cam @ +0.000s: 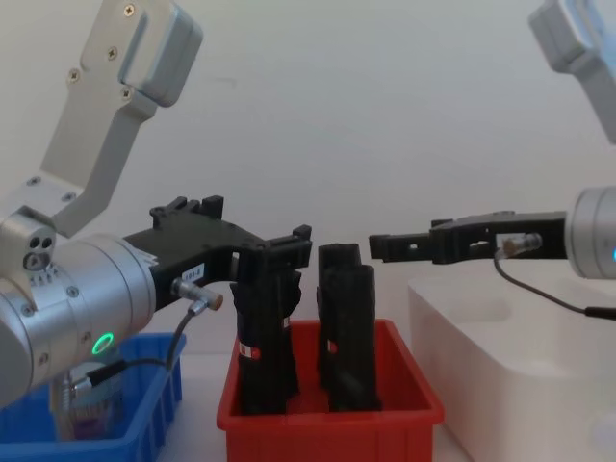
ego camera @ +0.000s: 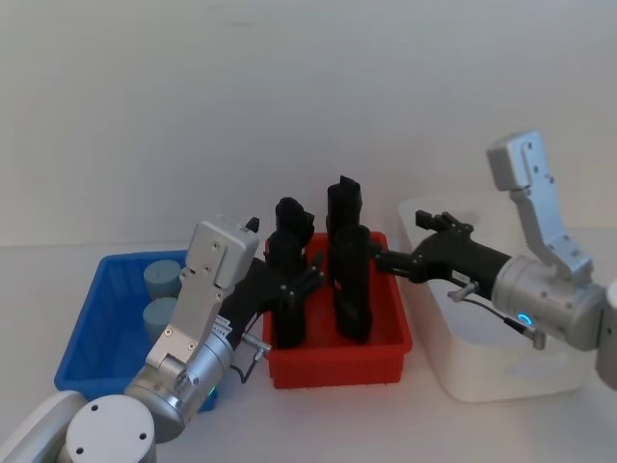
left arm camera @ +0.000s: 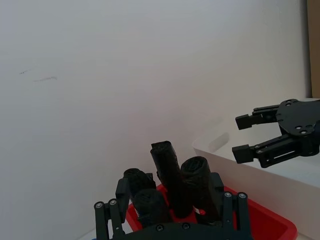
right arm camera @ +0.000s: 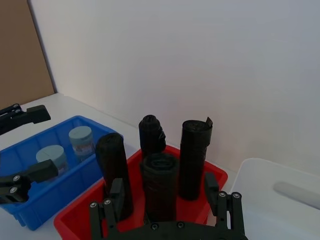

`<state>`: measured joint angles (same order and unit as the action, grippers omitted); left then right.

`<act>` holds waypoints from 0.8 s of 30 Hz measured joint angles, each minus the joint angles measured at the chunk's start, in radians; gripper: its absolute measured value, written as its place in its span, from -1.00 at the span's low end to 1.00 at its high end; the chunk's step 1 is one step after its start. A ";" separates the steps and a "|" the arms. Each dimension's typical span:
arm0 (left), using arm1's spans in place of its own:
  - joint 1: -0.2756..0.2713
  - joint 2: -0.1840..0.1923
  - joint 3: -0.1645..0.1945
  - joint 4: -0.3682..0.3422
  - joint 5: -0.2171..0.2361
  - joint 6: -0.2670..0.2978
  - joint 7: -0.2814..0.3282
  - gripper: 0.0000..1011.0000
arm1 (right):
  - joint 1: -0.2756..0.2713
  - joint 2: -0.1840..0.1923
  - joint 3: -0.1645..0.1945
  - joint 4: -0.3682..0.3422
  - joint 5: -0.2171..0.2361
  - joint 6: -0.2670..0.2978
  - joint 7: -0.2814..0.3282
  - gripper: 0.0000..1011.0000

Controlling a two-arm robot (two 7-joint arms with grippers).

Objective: Pick the cotton swabs from the blue box and place them into the white box.

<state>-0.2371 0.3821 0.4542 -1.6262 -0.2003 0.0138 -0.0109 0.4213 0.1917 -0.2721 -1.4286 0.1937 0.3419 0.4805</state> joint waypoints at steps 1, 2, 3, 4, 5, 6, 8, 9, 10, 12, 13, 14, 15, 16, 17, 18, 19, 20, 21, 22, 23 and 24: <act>0.000 0.000 0.000 0.000 0.000 0.000 0.000 0.99 | 0.006 -0.003 -0.002 0.009 -0.008 0.007 0.002 0.98; 0.000 0.000 0.000 0.000 0.000 0.000 0.000 0.99 | 0.015 -0.007 -0.005 0.016 -0.014 0.012 0.003 0.98; 0.000 0.000 0.000 0.000 0.000 0.000 0.000 0.99 | 0.026 -0.013 -0.010 0.029 -0.025 0.023 0.005 0.98; 0.000 0.000 0.000 0.000 0.000 0.000 0.000 0.99 | 0.032 -0.016 -0.012 0.036 -0.030 0.028 0.005 0.98; 0.000 0.000 0.000 0.000 0.000 0.000 0.000 0.99 | 0.037 -0.019 -0.014 0.042 -0.035 0.034 0.005 0.98; 0.000 0.000 0.000 0.000 0.000 0.000 0.000 0.99 | 0.044 -0.023 -0.017 0.050 -0.040 0.041 0.005 0.98; 0.000 0.000 0.000 0.000 0.000 0.000 0.000 0.99 | 0.058 -0.032 -0.023 0.065 -0.051 0.054 0.003 0.98; 0.000 0.000 0.000 0.000 0.000 0.000 0.000 0.99 | 0.066 -0.038 -0.027 0.075 -0.058 0.062 -0.002 0.98; 0.000 0.000 0.000 0.000 0.000 0.000 0.000 0.99 | 0.066 -0.038 -0.027 0.075 -0.058 0.062 -0.002 0.98; 0.000 0.000 0.000 0.000 0.000 0.000 0.000 0.99 | 0.080 -0.047 -0.033 0.092 -0.066 0.072 -0.010 0.98; 0.000 0.000 0.000 0.000 0.000 0.000 0.000 0.99 | 0.088 -0.053 -0.037 0.103 -0.072 0.077 -0.015 0.98; 0.000 0.000 0.000 0.000 0.000 0.000 0.000 0.99 | 0.092 -0.056 -0.039 0.108 -0.074 0.079 -0.019 0.98; 0.000 0.000 0.000 0.000 0.000 0.000 0.000 0.99 | 0.095 -0.058 -0.041 0.113 -0.076 0.080 -0.021 0.98; 0.000 0.000 0.000 0.000 0.000 0.000 0.000 0.99 | 0.099 -0.061 -0.042 0.118 -0.078 0.082 -0.024 0.98; 0.000 0.000 0.000 0.000 0.000 0.000 0.000 0.99 | 0.107 -0.067 -0.046 0.129 -0.081 0.086 -0.028 0.98; 0.000 0.000 0.000 0.000 0.000 0.000 0.000 0.99 | 0.110 -0.070 -0.048 0.134 -0.083 0.087 -0.031 0.98; 0.000 0.000 0.000 0.000 0.000 0.000 0.000 0.99 | 0.116 -0.075 -0.050 0.143 -0.084 0.089 -0.036 0.98; 0.000 0.000 0.000 0.000 0.000 0.000 0.000 0.99 | 0.120 -0.078 -0.052 0.149 -0.085 0.090 -0.038 0.98; 0.000 0.000 0.000 0.000 0.000 0.000 0.000 0.99 | 0.122 -0.080 -0.054 0.153 -0.085 0.091 -0.040 0.98; 0.000 0.000 0.000 0.000 0.000 0.000 0.000 0.99 | 0.125 -0.082 -0.055 0.158 -0.086 0.093 -0.043 0.98; 0.000 0.000 0.000 0.000 0.000 0.000 0.000 0.99 | 0.130 -0.086 -0.058 0.167 -0.086 0.094 -0.046 0.98; 0.000 0.000 0.000 0.000 0.000 0.000 0.000 0.99 | 0.133 -0.089 -0.060 0.172 -0.086 0.095 -0.048 0.98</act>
<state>-0.2371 0.3821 0.4542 -1.6262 -0.2003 0.0138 -0.0110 0.5543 0.1025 -0.3317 -1.2562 0.1076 0.4371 0.4326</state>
